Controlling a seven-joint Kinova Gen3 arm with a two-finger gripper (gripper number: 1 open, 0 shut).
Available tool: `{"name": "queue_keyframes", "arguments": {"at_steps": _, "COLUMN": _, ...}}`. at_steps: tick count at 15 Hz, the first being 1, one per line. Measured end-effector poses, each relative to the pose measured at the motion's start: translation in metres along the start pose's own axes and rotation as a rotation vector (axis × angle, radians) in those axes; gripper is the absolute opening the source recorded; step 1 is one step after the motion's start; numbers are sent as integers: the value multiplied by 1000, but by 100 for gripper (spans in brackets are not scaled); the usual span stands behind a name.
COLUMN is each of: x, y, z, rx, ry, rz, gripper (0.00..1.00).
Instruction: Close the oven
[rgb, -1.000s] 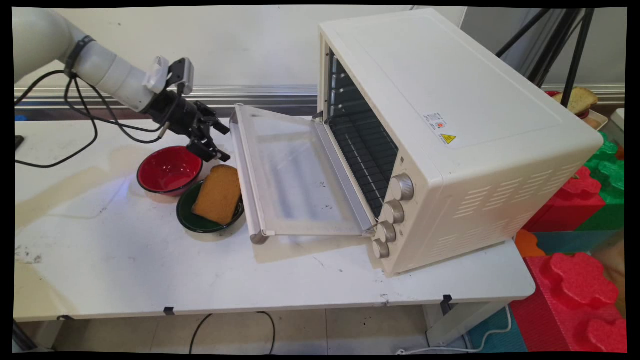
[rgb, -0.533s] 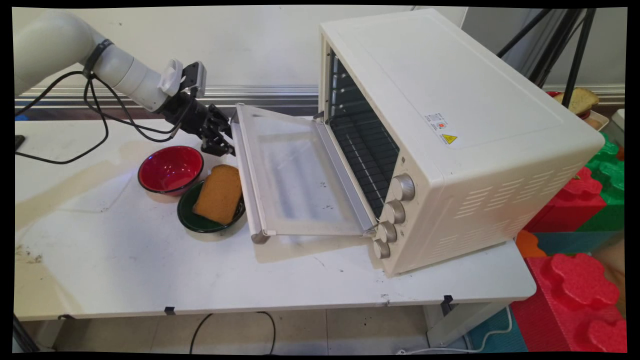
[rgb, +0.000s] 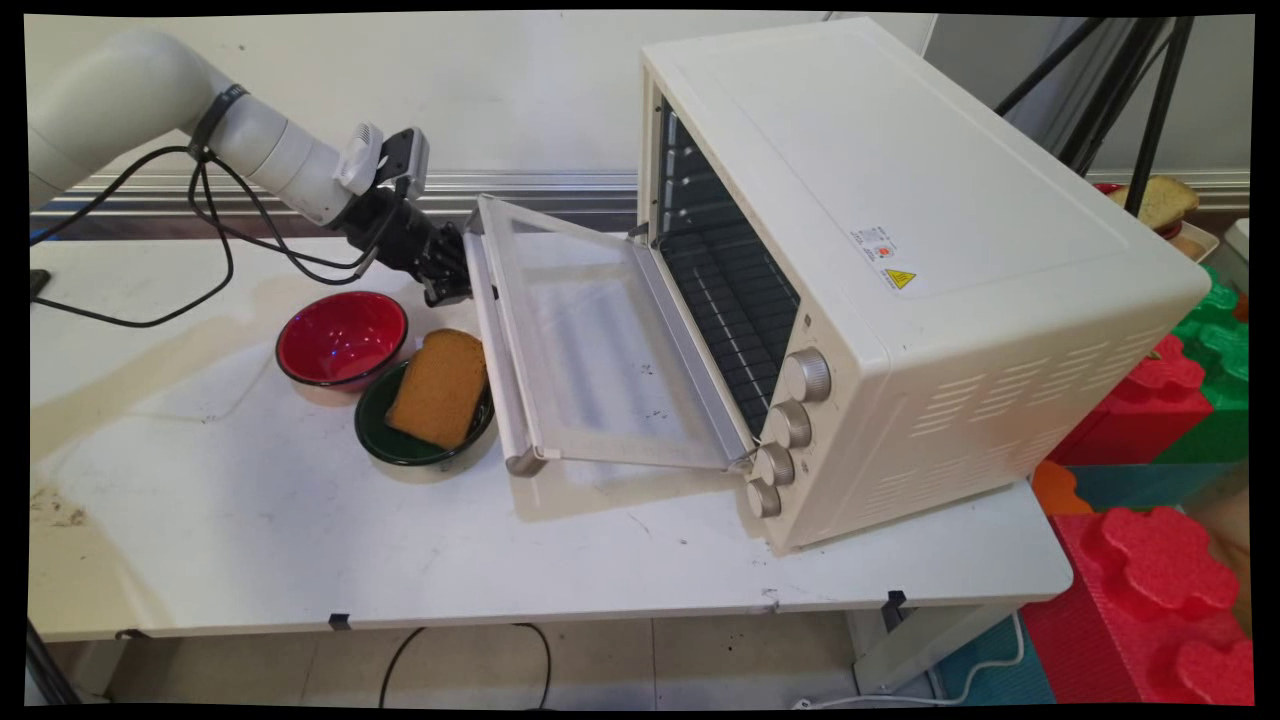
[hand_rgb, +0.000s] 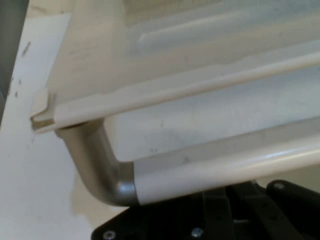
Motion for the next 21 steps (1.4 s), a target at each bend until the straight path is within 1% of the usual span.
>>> {"name": "queue_keyframes", "arguments": {"at_steps": 3, "x": 3, "y": -1, "z": 1, "rx": -10, "ry": 20, "rz": 5, "gripper": 0}}
{"name": "queue_keyframes", "arguments": {"at_steps": 6, "x": 8, "y": -3, "z": -4, "rx": -9, "ry": 52, "rz": 4, "gripper": 0}}
{"name": "queue_keyframes", "arguments": {"at_steps": 9, "x": 20, "y": -7, "z": -10, "rx": -1, "ry": 103, "rz": -3, "gripper": 0}}
{"name": "queue_keyframes", "arguments": {"at_steps": 12, "x": 37, "y": -11, "z": -19, "rx": 11, "ry": 163, "rz": -14, "gripper": 0}}
{"name": "queue_keyframes", "arguments": {"at_steps": 17, "x": 76, "y": -21, "z": -25, "rx": 33, "ry": 265, "rz": -38, "gripper": 0}}
{"name": "queue_keyframes", "arguments": {"at_steps": 19, "x": 89, "y": -24, "z": -24, "rx": 37, "ry": 292, "rz": -49, "gripper": 0}}
{"name": "queue_keyframes", "arguments": {"at_steps": 21, "x": 106, "y": -30, "z": -17, "rx": 32, "ry": 318, "rz": -52, "gripper": 0}}
